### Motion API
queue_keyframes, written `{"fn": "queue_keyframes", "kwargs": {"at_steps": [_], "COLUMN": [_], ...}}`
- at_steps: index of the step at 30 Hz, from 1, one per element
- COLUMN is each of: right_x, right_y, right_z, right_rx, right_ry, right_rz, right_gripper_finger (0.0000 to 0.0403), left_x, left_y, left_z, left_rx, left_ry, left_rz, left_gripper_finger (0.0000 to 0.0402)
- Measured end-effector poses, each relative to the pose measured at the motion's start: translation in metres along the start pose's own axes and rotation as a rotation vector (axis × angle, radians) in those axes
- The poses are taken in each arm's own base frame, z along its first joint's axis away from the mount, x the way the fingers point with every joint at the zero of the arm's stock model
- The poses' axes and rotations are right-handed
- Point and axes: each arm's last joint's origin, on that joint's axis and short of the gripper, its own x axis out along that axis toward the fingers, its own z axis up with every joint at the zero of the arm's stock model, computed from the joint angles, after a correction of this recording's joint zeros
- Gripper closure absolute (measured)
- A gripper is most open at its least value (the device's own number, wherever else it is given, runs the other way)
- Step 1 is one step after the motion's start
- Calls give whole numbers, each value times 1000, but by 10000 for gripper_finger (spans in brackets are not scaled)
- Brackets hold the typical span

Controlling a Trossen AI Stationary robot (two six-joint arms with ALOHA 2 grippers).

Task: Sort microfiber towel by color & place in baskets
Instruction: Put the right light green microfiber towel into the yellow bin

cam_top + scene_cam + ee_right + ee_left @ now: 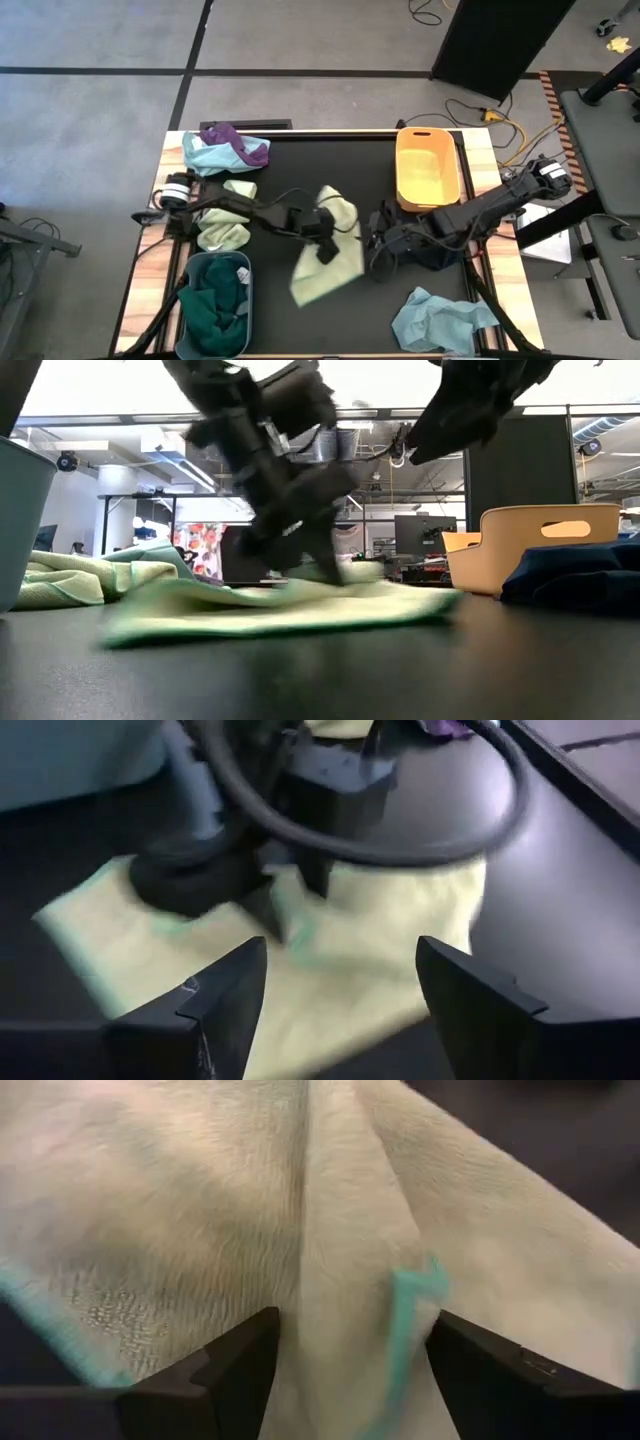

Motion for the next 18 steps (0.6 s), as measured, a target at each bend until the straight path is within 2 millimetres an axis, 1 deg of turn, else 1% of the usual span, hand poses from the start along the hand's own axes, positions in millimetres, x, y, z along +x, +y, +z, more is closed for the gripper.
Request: {"fn": "queue_keyframes", "kwargs": {"at_steps": [2,4,7,9,11,13,16,18], "right_x": [3,6,13,22,34,50,74,89], "right_y": [-5,-8,-10,-9,-8,-7,-8,-9], "right_z": [-3,-6,-9,-12,-14,-16,-24,-32], "right_rx": [-29,-68,-137,-188,-217,-193,-142,-114], "right_ry": [21,53,84,106,119,123,174,215], "right_rz": [-12,2,35,57,92,125,147,125], "right_gripper_finger": [147,143,139,137,135,136,143,148], "left_x": [-9,-25,-55,-74,-92,-105,-114,-120], "left_y": [-16,-32,-47,-54,-57,-57,-51,-45], "left_z": [17,34,49,57,61,63,59,53], "left_rx": [52,111,220,299,354,384,397,389], "left_ry": [-18,-43,-30,-7,4,6,21,29], "left_rz": [-53,-75,-12,45,98,152,209,229], "left_gripper_finger": [170,170,170,170,170,170,170,170]}}
